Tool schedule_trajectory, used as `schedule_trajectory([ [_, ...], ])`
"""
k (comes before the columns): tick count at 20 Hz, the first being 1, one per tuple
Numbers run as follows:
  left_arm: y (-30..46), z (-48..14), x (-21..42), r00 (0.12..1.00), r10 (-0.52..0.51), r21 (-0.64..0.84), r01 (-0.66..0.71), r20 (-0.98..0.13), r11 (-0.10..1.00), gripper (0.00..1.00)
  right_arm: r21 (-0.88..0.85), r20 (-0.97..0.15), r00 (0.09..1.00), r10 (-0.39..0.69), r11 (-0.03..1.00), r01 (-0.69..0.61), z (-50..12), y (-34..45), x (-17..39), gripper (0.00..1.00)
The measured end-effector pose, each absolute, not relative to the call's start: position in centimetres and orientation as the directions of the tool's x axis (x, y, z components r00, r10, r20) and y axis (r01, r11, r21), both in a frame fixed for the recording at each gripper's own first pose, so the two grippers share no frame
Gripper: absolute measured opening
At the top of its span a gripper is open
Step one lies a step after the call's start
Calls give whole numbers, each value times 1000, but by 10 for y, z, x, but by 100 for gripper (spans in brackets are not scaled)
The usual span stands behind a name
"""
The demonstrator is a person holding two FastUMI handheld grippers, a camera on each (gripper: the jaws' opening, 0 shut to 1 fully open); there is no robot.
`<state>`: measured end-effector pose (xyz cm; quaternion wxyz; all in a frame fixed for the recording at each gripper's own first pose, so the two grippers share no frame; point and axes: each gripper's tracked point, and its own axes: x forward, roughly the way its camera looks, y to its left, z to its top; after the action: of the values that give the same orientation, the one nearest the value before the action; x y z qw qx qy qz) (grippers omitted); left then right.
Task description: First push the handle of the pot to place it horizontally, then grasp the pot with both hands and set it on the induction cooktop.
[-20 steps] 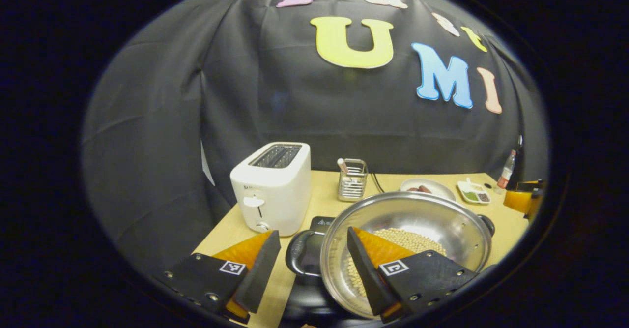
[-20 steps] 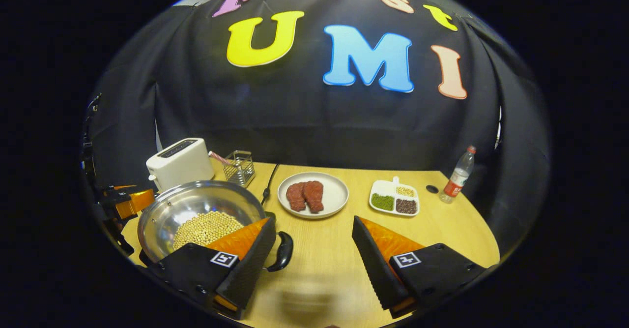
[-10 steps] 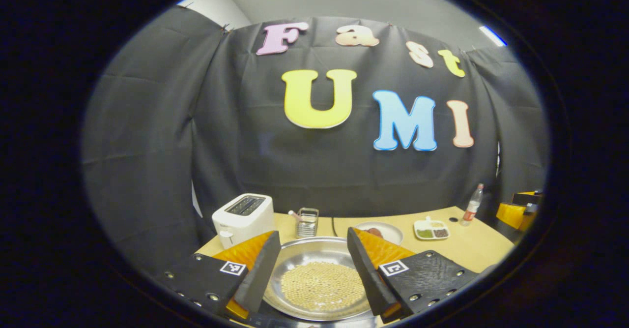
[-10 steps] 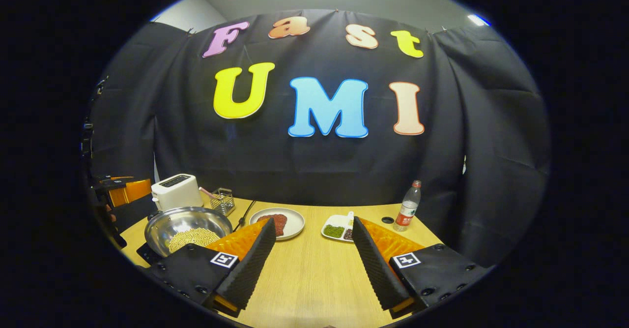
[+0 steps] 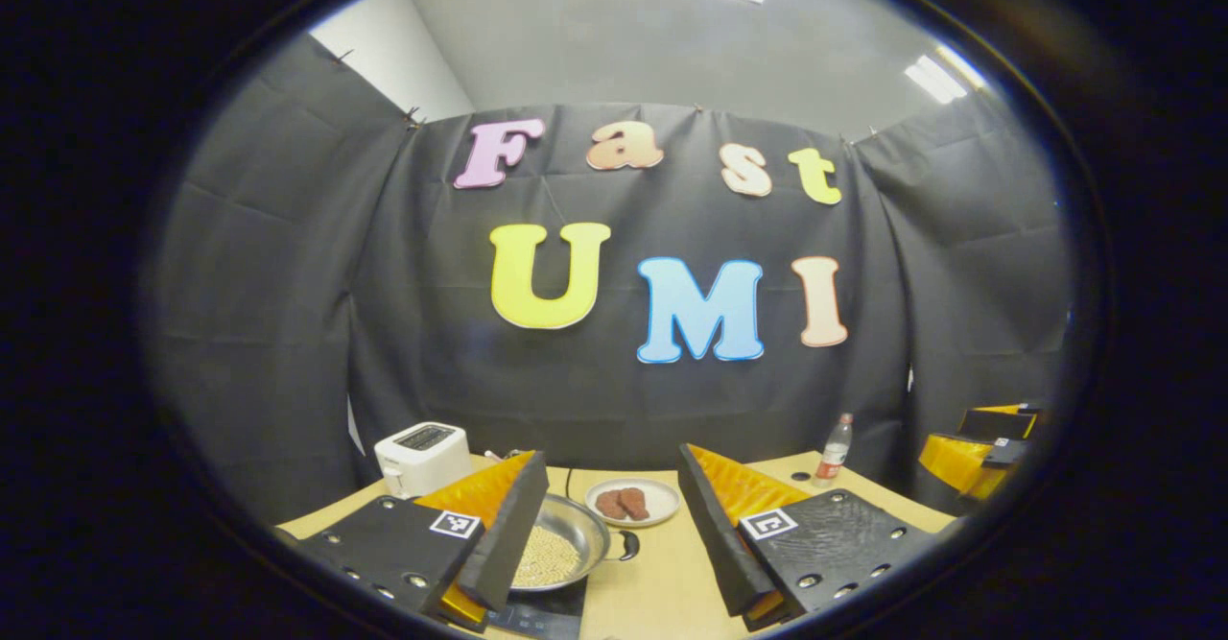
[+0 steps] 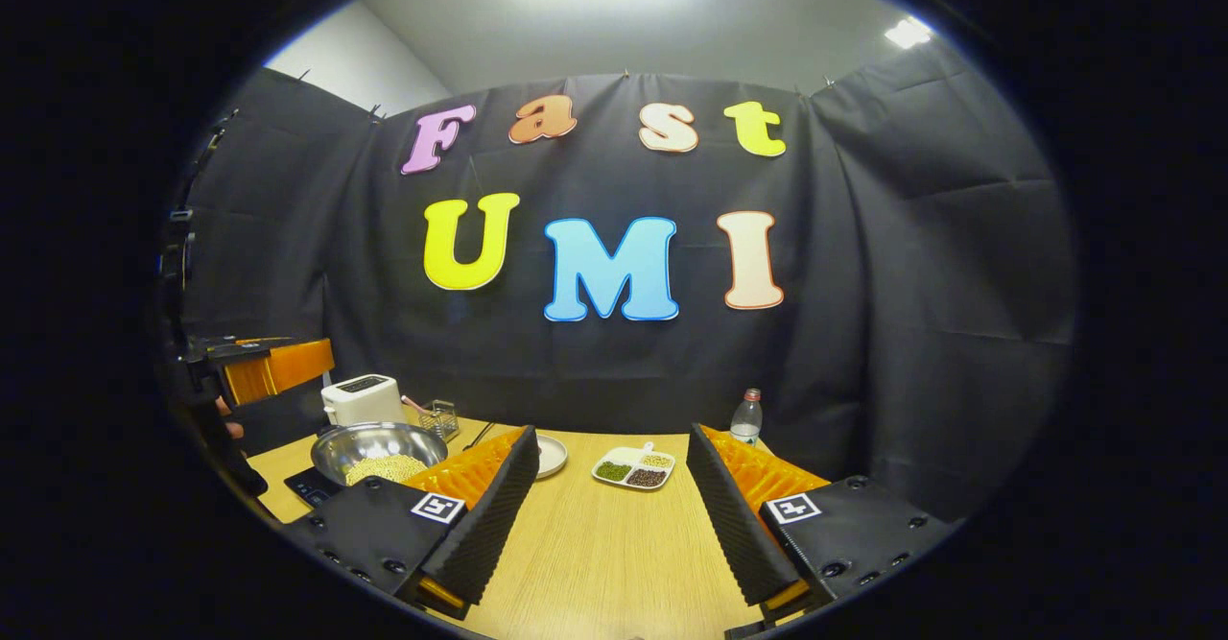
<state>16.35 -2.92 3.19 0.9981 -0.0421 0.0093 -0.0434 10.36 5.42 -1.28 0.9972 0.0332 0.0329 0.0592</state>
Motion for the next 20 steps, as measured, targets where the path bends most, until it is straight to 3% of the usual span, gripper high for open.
schedule_trajectory([
  [7, -41, 60, 88, 997, -65, -65, 67, 32, 996, 80, 95, -23, 990, 139, 986, -136, 1, 38, 62, 98],
  [20, 25, 72, -5, 996, -40, -18, 42, 80, 999, 80, 126, 51, 996, 70, 989, -76, 24, 39, -3, 96],
])
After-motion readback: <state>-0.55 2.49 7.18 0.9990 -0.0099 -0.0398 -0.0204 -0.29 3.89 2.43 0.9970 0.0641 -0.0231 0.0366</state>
